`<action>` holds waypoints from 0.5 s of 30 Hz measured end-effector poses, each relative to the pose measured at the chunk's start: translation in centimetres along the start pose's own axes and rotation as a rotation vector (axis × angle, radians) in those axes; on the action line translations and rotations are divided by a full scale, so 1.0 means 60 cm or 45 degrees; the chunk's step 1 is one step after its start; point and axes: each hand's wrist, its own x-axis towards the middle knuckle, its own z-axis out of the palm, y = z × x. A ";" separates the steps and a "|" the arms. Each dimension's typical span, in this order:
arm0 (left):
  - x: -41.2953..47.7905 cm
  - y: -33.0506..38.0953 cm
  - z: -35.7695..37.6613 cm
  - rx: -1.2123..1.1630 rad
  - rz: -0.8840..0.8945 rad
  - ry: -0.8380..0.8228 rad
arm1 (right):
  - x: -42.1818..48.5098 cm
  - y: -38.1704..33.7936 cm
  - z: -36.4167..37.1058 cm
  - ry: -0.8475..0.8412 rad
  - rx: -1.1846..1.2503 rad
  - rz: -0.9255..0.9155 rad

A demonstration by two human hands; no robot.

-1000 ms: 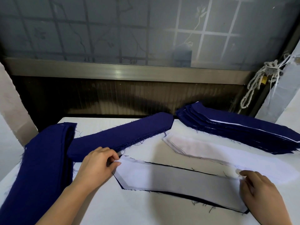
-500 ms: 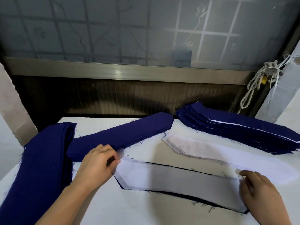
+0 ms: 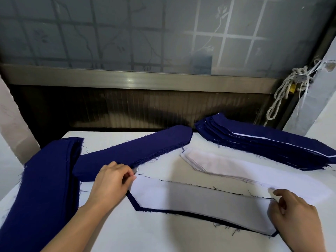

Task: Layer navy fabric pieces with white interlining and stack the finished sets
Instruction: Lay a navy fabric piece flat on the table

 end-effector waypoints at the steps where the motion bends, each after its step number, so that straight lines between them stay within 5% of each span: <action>1: -0.001 0.000 0.002 0.015 0.012 0.002 | 0.000 0.001 0.002 0.005 -0.011 0.011; 5: 0.004 0.002 -0.003 0.130 -0.012 0.238 | 0.002 0.010 0.003 0.045 -0.051 0.178; 8: 0.011 -0.028 -0.024 0.264 -0.305 0.476 | 0.001 0.004 0.000 0.086 -0.012 0.260; 12: 0.009 -0.066 -0.044 0.310 -0.678 0.252 | 0.000 -0.005 -0.007 0.051 0.045 0.275; 15: 0.008 -0.067 -0.044 0.257 -0.671 0.229 | -0.002 -0.016 -0.013 0.041 0.044 0.286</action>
